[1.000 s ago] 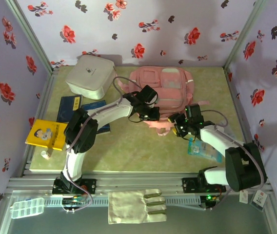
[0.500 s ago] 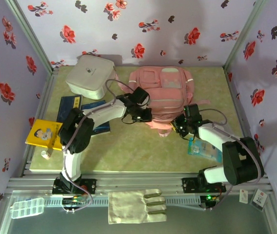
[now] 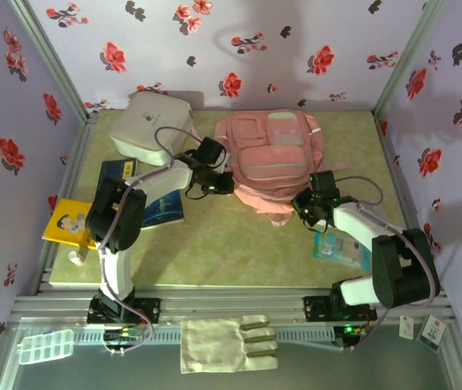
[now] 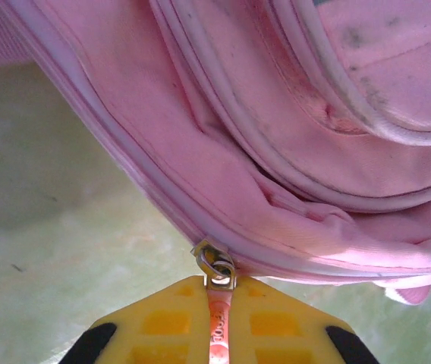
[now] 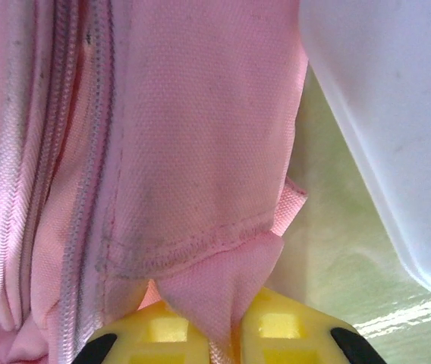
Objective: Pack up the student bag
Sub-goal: Unzip the student bag at the center of the table.
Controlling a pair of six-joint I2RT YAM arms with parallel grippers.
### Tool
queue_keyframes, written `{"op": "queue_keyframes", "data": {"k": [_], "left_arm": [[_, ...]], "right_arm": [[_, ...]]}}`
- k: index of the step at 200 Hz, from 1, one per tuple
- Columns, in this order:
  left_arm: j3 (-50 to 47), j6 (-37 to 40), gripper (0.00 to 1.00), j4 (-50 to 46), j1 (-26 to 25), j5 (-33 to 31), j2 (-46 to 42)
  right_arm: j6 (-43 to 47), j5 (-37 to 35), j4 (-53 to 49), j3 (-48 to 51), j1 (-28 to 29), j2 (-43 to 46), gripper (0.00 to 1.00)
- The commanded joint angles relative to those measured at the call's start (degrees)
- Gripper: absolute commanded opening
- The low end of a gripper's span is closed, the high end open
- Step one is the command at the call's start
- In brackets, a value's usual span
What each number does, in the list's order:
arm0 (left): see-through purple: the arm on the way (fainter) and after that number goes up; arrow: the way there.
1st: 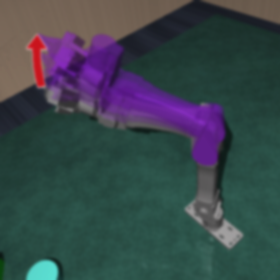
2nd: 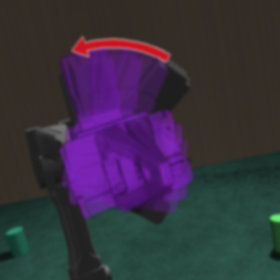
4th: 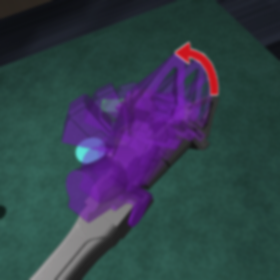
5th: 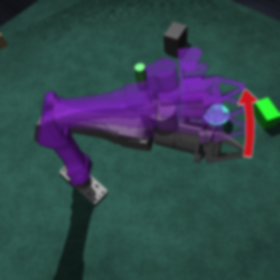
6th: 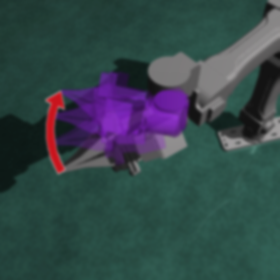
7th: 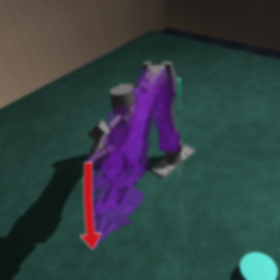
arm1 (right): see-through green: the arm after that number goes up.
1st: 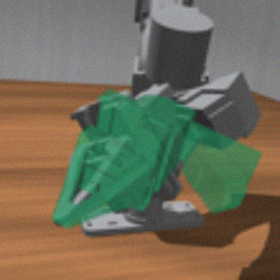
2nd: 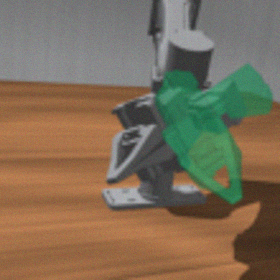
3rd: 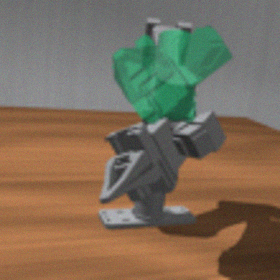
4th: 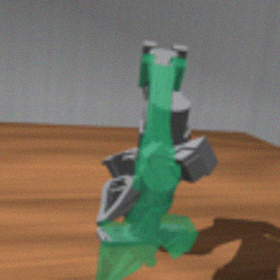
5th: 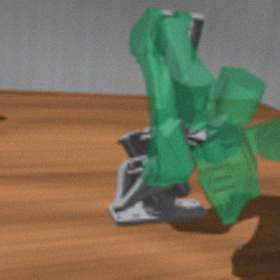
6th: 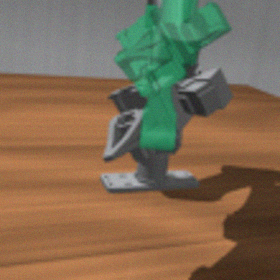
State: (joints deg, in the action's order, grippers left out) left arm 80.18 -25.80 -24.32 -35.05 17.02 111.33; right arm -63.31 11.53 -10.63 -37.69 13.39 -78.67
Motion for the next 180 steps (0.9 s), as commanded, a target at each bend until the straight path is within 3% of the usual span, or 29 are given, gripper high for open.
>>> {"op": "queue_keyframes", "data": {"k": [1, 92, 133, 180], "left_arm": [[1.6, 8.2, 0.05, -0.3, 4.1, -3.7, 0.8], [9.7, 30.6, 0.04, -1.3, 8.6, -3.6, 7.3], [17.5, 26.0, 0.04, -0.6, 11.9, -1.4, 13.2], [22.1, 20.9, 0.05, 0.7, 12.5, -0.2, 17.5]], "right_arm": [[4.6, -9.2, -4.8, -1.5, -2.2, -0.7, 0.04], [10.6, -11.8, -5.7, -0.9, -4.3, -0.2, 0.02], [10.9, -12.1, -5.5, -0.5, -4.3, 0.1, 0.02], [11.7, -11.8, -5.4, -0.4, -4.2, 0.9, 0.02]]}}
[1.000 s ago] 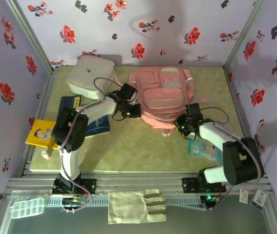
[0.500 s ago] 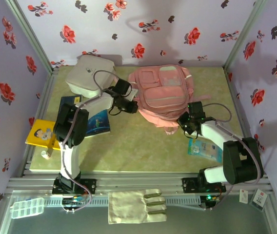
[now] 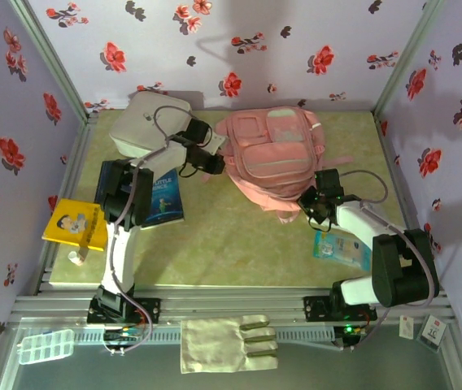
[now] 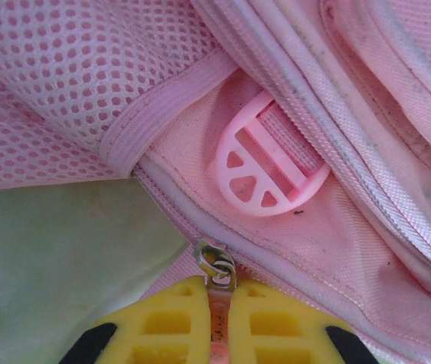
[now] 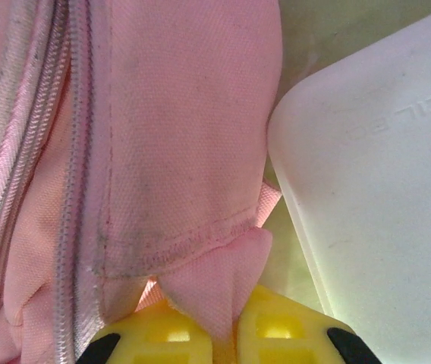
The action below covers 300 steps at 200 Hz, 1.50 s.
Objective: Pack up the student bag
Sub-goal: Unzip the student bag at the center of the table, then rotate the student bag at the top-center of the table, then move the book to the middle-left of the table.
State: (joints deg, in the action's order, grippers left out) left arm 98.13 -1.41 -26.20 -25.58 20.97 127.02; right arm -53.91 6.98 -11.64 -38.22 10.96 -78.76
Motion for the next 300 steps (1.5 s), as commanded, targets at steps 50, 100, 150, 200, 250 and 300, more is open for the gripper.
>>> {"op": "queue_keyframes", "data": {"k": [50, 100, 150, 200, 250, 300], "left_arm": [[5.2, -6.6, 0.2, 0.9, 3.3, -6.7, -0.7], [-0.8, -8.8, 0.48, 0.0, 3.3, -10.1, -12.7], [-15.8, -15.6, 0.69, 1.7, 3.3, -20.7, -30.5], [-34.7, -21.3, 0.95, 4.9, 3.5, -31.7, -47.2], [-49.3, -30.4, 1.0, 9.7, 5.6, -32.7, -53.3], [-52.0, -33.1, 1.0, 12.3, 5.9, -30.2, -46.7]], "right_arm": [[2.2, 4.4, 5.9, 0.9, -1.5, 0.3, 0.07], [0.5, 8.0, 9.1, -4.3, 4.1, -4.4, 0.12], [1.2, 0.7, 2.7, -8.5, 6.2, -5.2, 0.51], [7.8, -12.2, -7.1, -13.0, 7.2, 1.0, 0.8], [13.4, -7.4, -5.5, -18.5, 8.9, -1.9, 0.81], [15.5, -1.2, -5.3, -26.0, 12.3, -14.2, 0.8]]}}
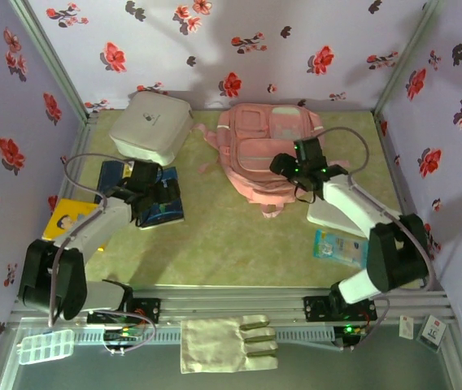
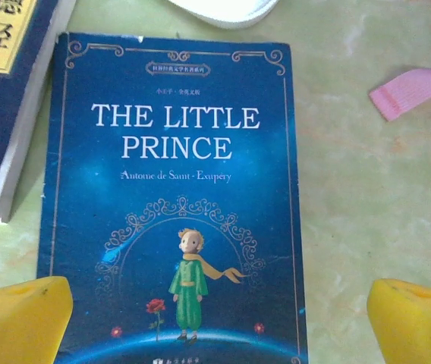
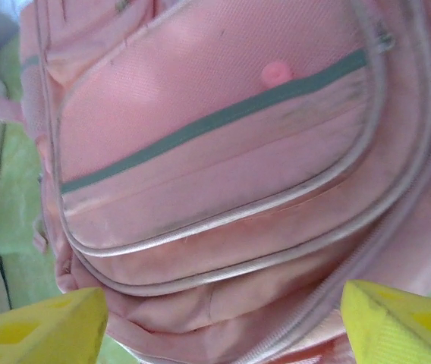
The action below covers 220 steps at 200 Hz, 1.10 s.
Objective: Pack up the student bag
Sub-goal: Move the book to the middle-left of the table.
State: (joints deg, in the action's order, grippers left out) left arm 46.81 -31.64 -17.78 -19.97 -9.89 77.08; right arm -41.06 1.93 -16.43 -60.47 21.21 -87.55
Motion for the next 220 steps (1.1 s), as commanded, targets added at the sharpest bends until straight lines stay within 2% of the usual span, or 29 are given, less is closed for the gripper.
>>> {"op": "queue_keyframes", "data": {"k": [1, 24, 60, 90, 125, 151, 171, 188, 220], "left_arm": [[-0.7, -2.9, 1.0, 4.0, 0.3, 0.7, 3.4], [-0.4, -4.7, 1.0, 4.1, 0.3, 2.3, 6.8], [-0.6, -6.3, 0.98, 3.9, 0.3, 7.1, 11.4], [-0.9, -6.6, 0.96, 4.1, -0.4, 11.6, 14.4], [-1.1, -8.1, 0.94, 1.2, -3.7, 14.4, 16.0], [-2.8, -9.0, 0.94, -4.3, -7.0, 14.7, 13.9], [-4.7, -10.9, 0.94, -6.6, -9.8, 14.8, 11.1], [-3.8, -11.6, 0.94, -9.1, -11.4, 14.8, 8.8], [0.6, -11.6, 0.95, -12.2, -10.3, 12.4, 3.3]], "right_arm": [[2.7, 3.9, -0.6, -4.0, 2.2, -5.7, 0.8], [2.2, 4.0, 0.0, -5.5, 5.0, -9.9, 0.79], [-4.8, 8.0, 7.6, -0.4, 8.6, -12.6, 0.77], [-7.9, 9.1, 10.0, 0.6, 12.9, -13.6, 0.77], [-9.8, 4.3, 10.1, 2.1, 14.0, -9.3, 0.78], [-4.9, -1.5, 5.2, -0.6, 13.9, -4.3, 0.81], [-3.1, -3.3, 4.3, -1.5, 13.9, -3.4, 0.83], [-2.2, -2.8, 4.3, -2.5, 13.9, -4.6, 0.82], [0.6, 1.5, 4.2, -7.3, 15.7, -9.4, 0.79]]}}
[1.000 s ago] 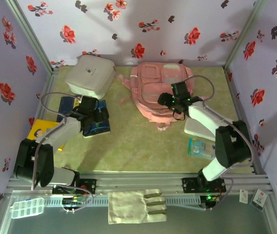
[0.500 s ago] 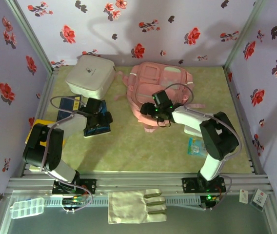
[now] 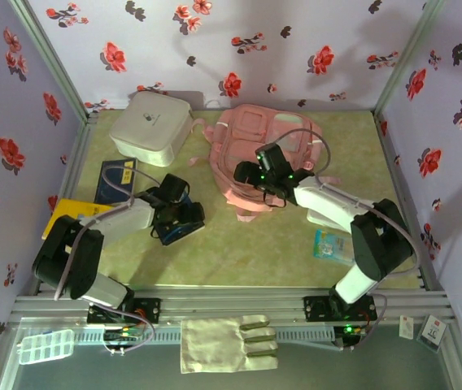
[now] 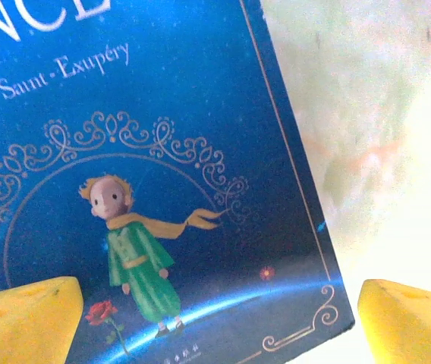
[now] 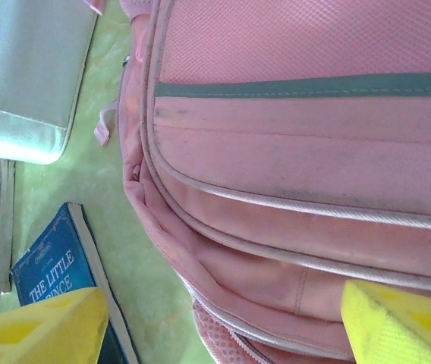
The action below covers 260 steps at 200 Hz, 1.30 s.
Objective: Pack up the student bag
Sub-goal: Move the book to the middle-left of the table, then pick up the book from the middle-left of the table.
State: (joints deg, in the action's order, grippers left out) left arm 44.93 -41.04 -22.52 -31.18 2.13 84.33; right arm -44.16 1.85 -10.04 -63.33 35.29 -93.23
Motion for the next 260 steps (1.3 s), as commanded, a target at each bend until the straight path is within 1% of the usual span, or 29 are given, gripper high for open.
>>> {"op": "queue_keyframes", "data": {"k": [1, 17, 36, 62, 84, 100, 125, 156, 182, 220, 260], "left_arm": [[2.6, -2.1, 0.95, -7.6, 1.1, 0.4, -4.1], [3.6, -2.5, 0.95, -8.3, 4.0, 0.3, -6.5], [2.4, -3.5, 0.96, -8.4, 8.0, -0.4, -9.1], [-1.7, -9.5, 0.97, -6.1, 13.8, -0.2, -12.6], [-4.9, -12.3, 1.0, -3.0, 16.5, 0.7, -15.4], [-6.5, -13.3, 1.0, -2.1, 17.7, 1.3, -15.8], [-8.2, -14.2, 1.0, -1.1, 18.8, 3.1, -14.7], [-9.0, -13.9, 1.0, -0.1, 18.9, 3.8, -13.1], [-9.2, -13.0, 0.99, 0.8, 19.0, 5.0, -10.9], [-9.5, -13.2, 0.97, 3.1, 19.1, 6.5, -8.6], [-9.5, -12.9, 0.95, 4.0, 19.1, 7.9, -7.2]], "right_arm": [[3.9, 1.6, -2.3, -4.7, 1.7, -3.9, 0.79], [6.9, 1.7, -4.6, -9.0, 4.3, -6.8, 0.78], [10.3, 2.1, -6.6, -13.9, 7.6, -10.2, 0.77], [13.1, 2.9, -8.3, -19.9, 11.7, -15.5, 0.75], [14.9, 3.7, -10.9, -25.1, 13.9, -20.9, 0.73], [16.4, 5.4, -13.8, -29.4, 14.7, -25.3, 0.68], [17.5, 6.5, -18.0, -35.2, 15.7, -31.3, 0.61], [18.0, 6.6, -19.6, -37.6, 16.0, -34.6, 0.55], [18.4, 6.7, -21.7, -39.4, 16.0, -36.7, 0.49], [18.5, 6.8, -23.0, -40.4, 16.0, -38.4, 0.46], [18.2, 6.6, -24.3, -40.7, 16.0, -40.0, 0.41]]}}
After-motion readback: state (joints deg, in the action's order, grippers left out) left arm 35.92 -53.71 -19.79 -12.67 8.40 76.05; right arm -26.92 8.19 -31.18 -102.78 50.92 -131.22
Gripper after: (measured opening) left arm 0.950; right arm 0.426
